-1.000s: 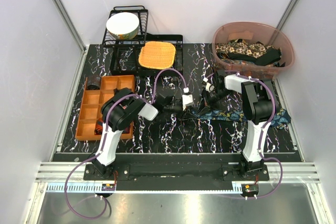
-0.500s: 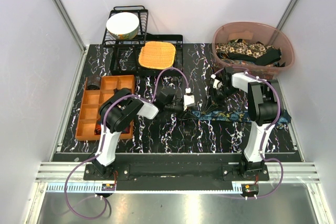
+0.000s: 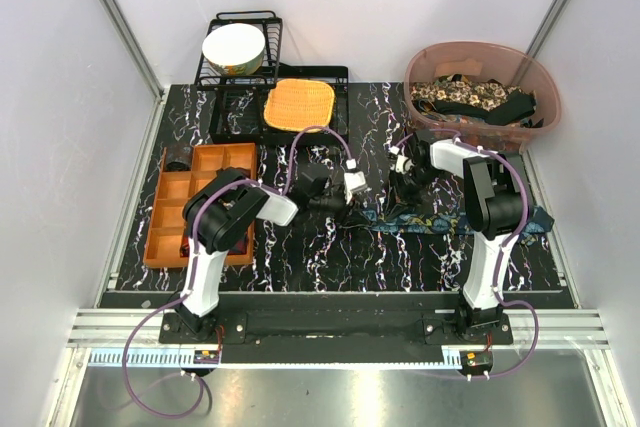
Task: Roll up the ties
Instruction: Roll the tie at the center of the board.
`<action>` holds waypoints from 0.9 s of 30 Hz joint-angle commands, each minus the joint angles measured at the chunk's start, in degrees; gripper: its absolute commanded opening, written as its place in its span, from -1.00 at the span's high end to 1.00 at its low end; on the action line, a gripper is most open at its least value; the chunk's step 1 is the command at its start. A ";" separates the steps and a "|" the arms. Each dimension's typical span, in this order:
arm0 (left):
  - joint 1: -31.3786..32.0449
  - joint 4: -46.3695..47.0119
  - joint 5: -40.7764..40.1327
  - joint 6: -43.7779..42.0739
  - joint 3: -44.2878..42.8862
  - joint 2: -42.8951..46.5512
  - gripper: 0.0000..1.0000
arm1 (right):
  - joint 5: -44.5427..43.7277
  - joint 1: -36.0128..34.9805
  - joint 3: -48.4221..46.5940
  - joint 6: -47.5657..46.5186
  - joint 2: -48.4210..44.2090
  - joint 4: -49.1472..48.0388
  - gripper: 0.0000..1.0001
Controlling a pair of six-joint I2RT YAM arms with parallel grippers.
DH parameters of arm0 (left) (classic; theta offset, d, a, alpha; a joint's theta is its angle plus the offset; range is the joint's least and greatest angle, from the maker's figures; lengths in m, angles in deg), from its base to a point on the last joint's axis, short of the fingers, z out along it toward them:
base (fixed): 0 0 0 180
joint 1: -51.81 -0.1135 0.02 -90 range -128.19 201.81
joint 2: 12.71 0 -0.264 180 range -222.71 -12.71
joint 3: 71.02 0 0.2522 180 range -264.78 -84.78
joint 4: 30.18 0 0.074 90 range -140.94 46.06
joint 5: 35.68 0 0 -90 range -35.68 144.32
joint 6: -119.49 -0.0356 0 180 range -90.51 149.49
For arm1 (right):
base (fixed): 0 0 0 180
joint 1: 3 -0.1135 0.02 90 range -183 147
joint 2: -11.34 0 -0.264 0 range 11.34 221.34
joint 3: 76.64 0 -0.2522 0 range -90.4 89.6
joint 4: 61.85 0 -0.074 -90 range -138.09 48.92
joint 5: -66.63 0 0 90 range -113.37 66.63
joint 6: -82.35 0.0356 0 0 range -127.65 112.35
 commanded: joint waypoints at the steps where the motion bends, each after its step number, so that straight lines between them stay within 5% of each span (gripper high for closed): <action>1: -1.62 3.94 -2.02 9.31 0.29 2.68 0.53 | -7.90 -1.35 0.00 -1.99 3.28 -2.01 0.81; 6: -1.62 1.31 -2.72 6.43 -0.15 2.07 0.52 | -8.17 -1.52 -0.53 -2.17 3.63 -1.75 0.82; 12: -1.18 -9.76 -5.97 -7.61 0.99 2.76 0.53 | -4.85 -1.52 -2.28 -2.87 2.76 -0.35 0.74; 20: 2.68 -25.03 -12.82 -18.89 -2.69 4.44 0.64 | 3.87 -0.21 -7.12 -3.58 -2.69 4.14 0.15; 27: 4.09 -33.67 -18.80 -21.09 -4.71 4.53 0.60 | 14.75 1.47 -3.96 2.13 -4.01 0.03 -0.09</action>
